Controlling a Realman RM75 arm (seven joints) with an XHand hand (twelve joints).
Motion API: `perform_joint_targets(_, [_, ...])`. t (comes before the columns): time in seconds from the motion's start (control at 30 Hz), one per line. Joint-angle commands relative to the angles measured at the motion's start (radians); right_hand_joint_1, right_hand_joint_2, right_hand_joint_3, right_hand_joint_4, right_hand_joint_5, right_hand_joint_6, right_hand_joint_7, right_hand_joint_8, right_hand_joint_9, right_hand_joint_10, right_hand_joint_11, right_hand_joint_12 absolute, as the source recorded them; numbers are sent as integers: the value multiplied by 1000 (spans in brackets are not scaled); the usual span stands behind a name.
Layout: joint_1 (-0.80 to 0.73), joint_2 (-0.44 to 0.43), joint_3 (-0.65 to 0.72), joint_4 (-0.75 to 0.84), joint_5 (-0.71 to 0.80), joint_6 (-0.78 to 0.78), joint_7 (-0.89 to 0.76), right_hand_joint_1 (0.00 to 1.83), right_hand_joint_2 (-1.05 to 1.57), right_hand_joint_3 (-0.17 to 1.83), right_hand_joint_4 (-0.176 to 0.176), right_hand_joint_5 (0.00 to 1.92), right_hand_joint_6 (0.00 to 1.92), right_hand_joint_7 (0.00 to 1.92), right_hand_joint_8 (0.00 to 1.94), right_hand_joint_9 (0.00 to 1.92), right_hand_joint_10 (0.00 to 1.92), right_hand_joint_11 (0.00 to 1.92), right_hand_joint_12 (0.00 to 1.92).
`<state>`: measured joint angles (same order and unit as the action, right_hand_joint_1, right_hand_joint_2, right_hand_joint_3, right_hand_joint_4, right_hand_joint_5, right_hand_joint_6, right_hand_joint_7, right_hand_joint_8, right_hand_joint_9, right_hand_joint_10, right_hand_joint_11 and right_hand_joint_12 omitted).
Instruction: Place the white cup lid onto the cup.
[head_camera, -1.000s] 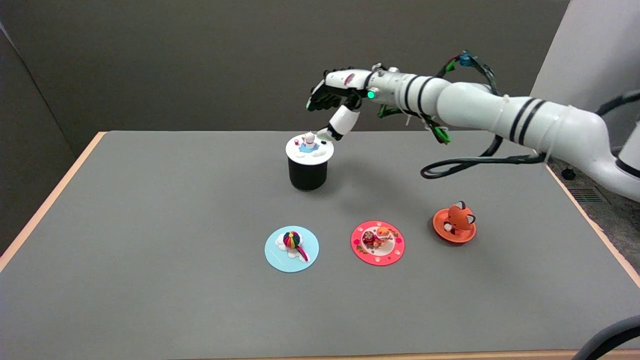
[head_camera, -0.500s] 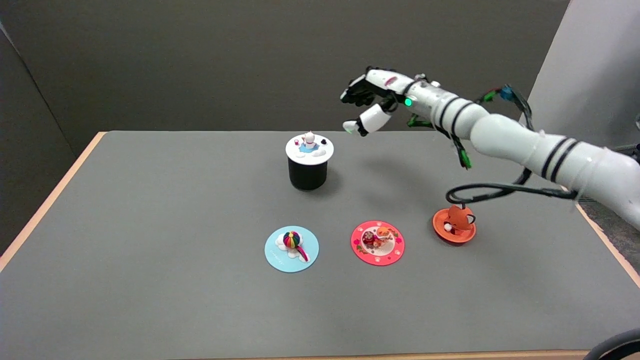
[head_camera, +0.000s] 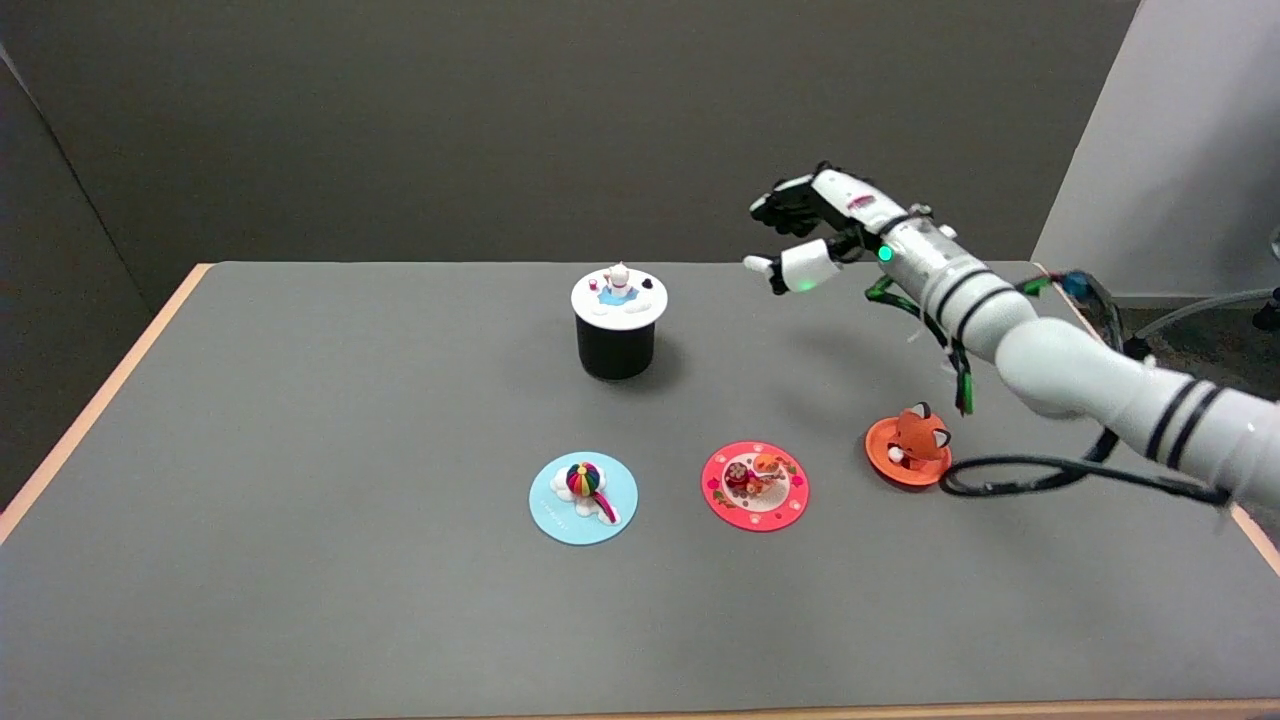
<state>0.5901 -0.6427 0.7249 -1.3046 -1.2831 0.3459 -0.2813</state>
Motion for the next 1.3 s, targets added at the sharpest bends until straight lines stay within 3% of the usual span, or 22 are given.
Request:
perform_joint_targets(0.03, [-424,54,300,-247,168,262,-183,795,464,911,-73,714,219,727,203,738,228,514,872])
perform_joint_targets(0.43, [-548,44,443,-232,188,274,-193,795,477,906,-71,724,225,737,207,746,227,514,872])
perform_joint_targets(0.83, [-589,38,431,-228,202,363,-186,795,481,913,-66,730,230,735,204,738,224,511,858])
perform_joint_targets(1.3, [-590,37,422,-226,195,364,-188,779,462,945,-47,724,232,727,189,720,223,507,804])
